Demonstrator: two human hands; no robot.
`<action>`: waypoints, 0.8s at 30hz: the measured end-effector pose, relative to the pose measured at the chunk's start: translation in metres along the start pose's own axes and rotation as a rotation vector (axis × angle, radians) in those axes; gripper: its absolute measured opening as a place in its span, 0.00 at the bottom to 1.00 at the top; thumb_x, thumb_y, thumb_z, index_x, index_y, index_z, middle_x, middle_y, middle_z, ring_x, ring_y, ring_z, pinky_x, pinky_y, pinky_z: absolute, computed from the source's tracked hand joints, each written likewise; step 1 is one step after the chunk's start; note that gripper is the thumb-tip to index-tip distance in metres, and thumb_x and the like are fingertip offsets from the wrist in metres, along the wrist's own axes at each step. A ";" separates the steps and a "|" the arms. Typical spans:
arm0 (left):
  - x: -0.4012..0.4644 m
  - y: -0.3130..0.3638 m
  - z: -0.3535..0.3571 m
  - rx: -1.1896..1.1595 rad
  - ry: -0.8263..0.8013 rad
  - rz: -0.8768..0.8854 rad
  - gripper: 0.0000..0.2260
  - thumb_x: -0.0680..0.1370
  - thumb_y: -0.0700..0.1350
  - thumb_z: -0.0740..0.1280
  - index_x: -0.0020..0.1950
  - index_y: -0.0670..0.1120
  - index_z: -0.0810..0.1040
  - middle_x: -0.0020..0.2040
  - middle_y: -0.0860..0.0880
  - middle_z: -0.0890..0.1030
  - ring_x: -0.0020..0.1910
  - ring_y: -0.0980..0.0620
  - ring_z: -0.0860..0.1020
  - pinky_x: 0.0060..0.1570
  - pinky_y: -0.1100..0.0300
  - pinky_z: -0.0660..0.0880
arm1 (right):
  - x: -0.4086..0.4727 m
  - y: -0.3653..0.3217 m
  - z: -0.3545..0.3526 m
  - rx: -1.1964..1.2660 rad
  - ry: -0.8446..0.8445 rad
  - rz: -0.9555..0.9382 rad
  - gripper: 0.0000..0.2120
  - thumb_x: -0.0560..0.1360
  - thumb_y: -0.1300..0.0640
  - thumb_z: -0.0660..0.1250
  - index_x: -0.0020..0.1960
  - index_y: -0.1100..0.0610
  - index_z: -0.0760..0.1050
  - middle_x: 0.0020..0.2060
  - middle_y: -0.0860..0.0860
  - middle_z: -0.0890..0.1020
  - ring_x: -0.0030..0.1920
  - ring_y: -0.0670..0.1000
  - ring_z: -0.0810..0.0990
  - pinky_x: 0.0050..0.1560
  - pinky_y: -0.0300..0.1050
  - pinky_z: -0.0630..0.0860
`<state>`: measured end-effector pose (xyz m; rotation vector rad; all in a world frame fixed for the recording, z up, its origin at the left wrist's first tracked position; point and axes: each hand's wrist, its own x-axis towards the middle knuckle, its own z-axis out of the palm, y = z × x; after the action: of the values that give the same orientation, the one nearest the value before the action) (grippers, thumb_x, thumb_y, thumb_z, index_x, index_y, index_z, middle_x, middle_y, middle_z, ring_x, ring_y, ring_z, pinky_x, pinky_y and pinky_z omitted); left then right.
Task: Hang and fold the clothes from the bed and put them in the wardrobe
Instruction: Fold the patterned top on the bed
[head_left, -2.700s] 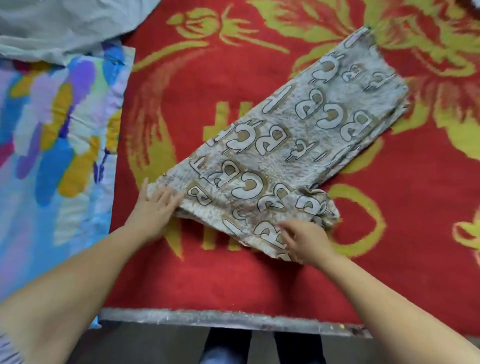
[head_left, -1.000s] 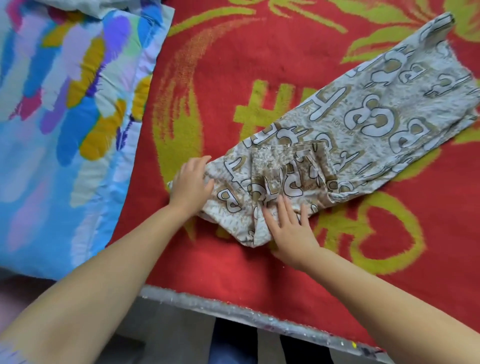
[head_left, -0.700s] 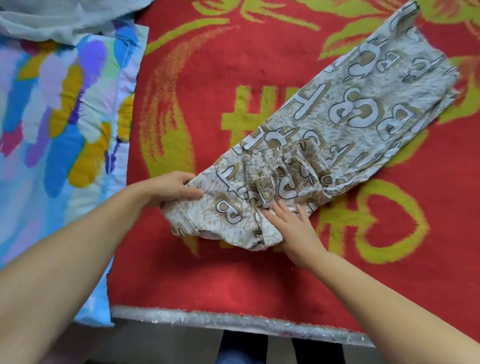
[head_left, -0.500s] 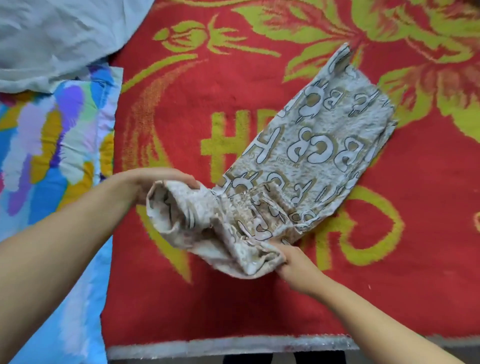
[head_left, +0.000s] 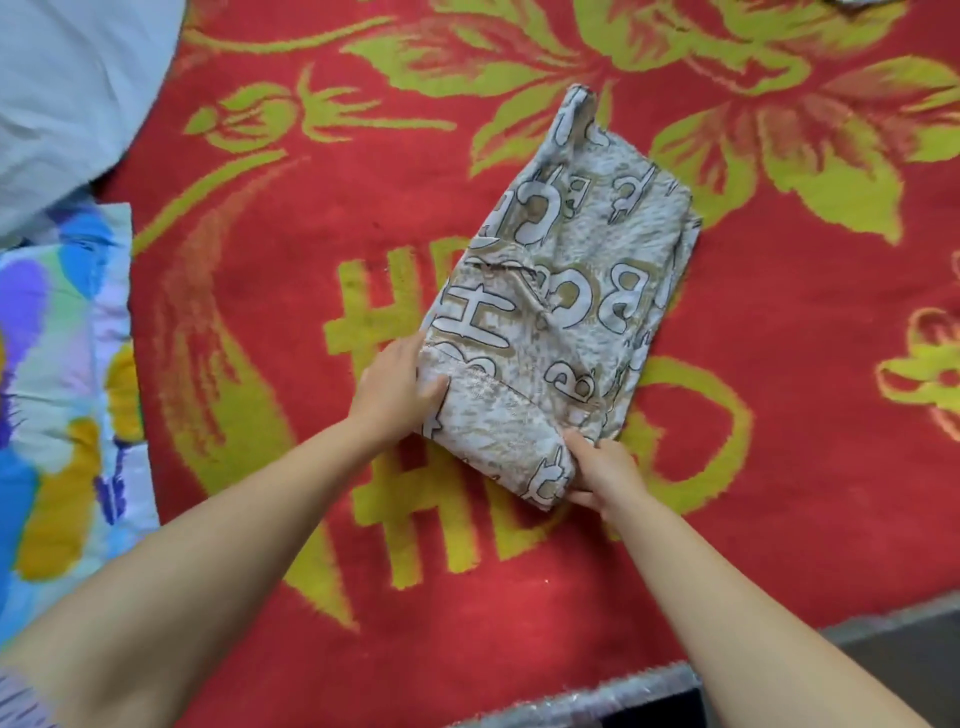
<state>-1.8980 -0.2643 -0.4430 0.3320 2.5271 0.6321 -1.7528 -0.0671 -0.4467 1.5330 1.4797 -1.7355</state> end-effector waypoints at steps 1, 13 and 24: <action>-0.002 -0.009 0.000 -0.071 -0.013 -0.076 0.23 0.78 0.52 0.66 0.69 0.45 0.67 0.64 0.45 0.73 0.64 0.45 0.71 0.60 0.50 0.70 | -0.003 0.003 -0.001 -0.054 0.008 -0.014 0.15 0.78 0.47 0.65 0.57 0.57 0.74 0.48 0.52 0.82 0.46 0.51 0.82 0.37 0.45 0.80; -0.092 -0.005 0.049 -0.700 -0.648 -0.368 0.05 0.77 0.39 0.68 0.52 0.41 0.81 0.44 0.46 0.83 0.39 0.53 0.80 0.41 0.61 0.76 | -0.019 -0.009 -0.084 -0.934 0.080 -0.224 0.10 0.76 0.57 0.64 0.38 0.61 0.75 0.39 0.59 0.80 0.42 0.56 0.77 0.39 0.46 0.66; -0.155 -0.003 0.094 0.441 0.052 0.627 0.35 0.70 0.58 0.65 0.74 0.44 0.62 0.72 0.40 0.65 0.71 0.41 0.64 0.69 0.40 0.62 | -0.058 0.083 -0.104 -1.571 -0.051 -1.127 0.42 0.65 0.47 0.74 0.75 0.54 0.62 0.72 0.57 0.67 0.72 0.60 0.66 0.67 0.62 0.67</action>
<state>-1.7184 -0.2859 -0.4517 1.3098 2.5835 0.2834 -1.6171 -0.0261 -0.4156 -0.2438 2.7303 -0.2926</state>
